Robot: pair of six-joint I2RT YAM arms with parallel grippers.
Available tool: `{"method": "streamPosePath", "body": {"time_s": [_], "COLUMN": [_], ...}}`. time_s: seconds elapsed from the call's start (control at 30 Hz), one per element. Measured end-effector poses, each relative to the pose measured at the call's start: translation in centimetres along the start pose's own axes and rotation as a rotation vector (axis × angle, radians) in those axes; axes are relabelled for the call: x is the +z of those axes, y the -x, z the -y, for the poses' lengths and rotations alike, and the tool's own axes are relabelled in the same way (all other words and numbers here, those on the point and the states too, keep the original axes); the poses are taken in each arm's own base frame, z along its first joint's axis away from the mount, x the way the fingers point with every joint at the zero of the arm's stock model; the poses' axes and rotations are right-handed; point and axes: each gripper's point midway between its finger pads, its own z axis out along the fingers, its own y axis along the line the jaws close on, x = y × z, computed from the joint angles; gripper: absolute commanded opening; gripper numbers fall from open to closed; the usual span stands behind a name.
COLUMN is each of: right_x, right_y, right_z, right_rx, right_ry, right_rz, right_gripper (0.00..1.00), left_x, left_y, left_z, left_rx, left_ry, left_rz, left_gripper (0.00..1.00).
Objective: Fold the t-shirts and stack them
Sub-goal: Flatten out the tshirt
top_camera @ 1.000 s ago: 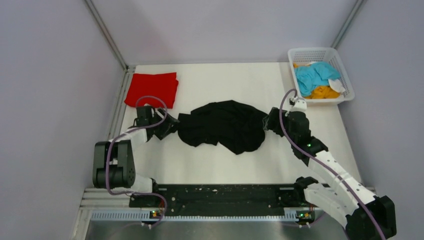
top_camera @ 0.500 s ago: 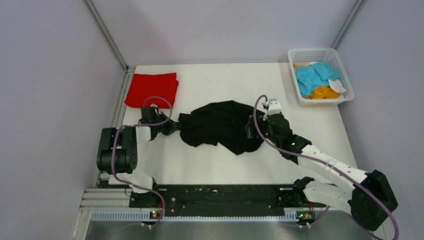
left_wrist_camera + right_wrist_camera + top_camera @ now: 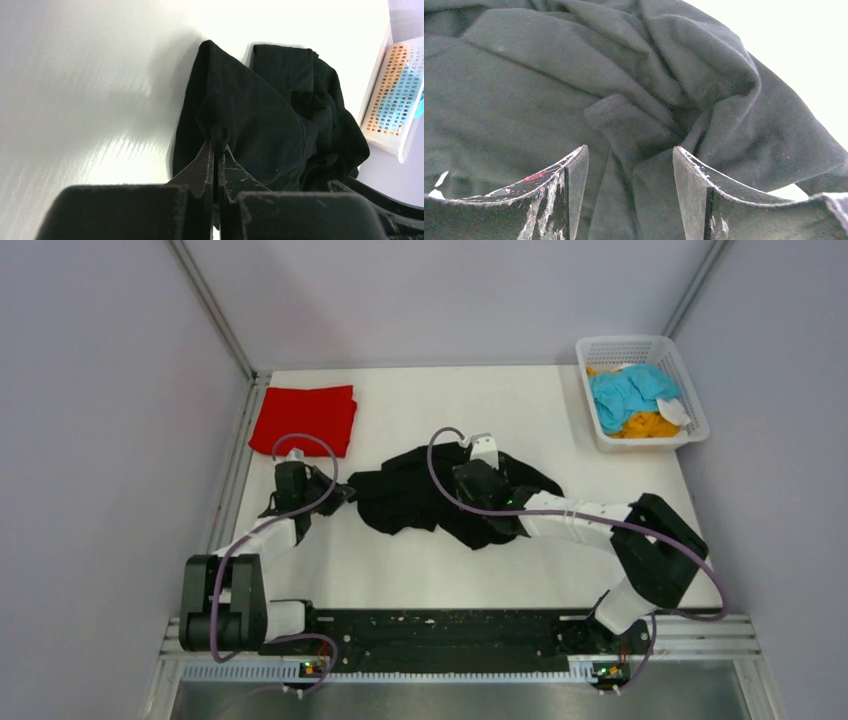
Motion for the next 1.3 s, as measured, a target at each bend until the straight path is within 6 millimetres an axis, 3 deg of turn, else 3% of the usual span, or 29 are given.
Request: {"method": "streamPosePath", "body": {"time_s": [0.13,0.4,0.63,0.73,0.77,0.97,1.07,1.2,1.3], "right_x": [1.4,1.7,1.3,0.9,0.6,-2.7,-4.9,-8.3,-11.6], "right_y": [-1.0,-2.7,-2.7,-2.6,-2.4,-0.8,1.1,4.6,8.1], "right_z": [0.9,3.1,4.9,5.9,6.1,8.3,9.1,9.7,10.2], "right_rx": [-0.014,-0.047,-0.037,-0.039,-0.035,0.025,0.08,0.16,0.23], "right_ry": [-0.112,-0.263,-0.367,-0.412,-0.419,-0.43,-0.401,-0.327,-0.243], "right_rz": [-0.031,-0.048,-0.027,-0.013,-0.005,0.072,0.137,0.247,0.359], "right_gripper": [0.62,0.56,0.21,0.0,0.0,0.0,0.0,0.0,0.0], "left_x": [-0.1,-0.3,-0.7,-0.9,-1.0,-1.8,-2.8,-5.6,-9.5], "left_y": [-0.2,-0.6,-0.3,0.1,0.3,0.6,1.0,2.7,4.9], "left_z": [-0.2,-0.7,-0.8,-0.9,-0.9,-1.0,-0.2,2.9,6.7], "left_rx": [0.001,0.005,0.015,0.02,0.02,0.022,0.027,0.054,0.095], "left_ry": [0.007,0.025,0.04,0.052,0.056,0.078,0.067,-0.013,-0.116], "left_rz": [-0.002,-0.014,0.005,0.027,0.035,0.061,0.075,0.152,0.266], "left_gripper": [0.0,0.0,0.0,0.0,0.0,0.0,0.0,0.0,0.0]}}
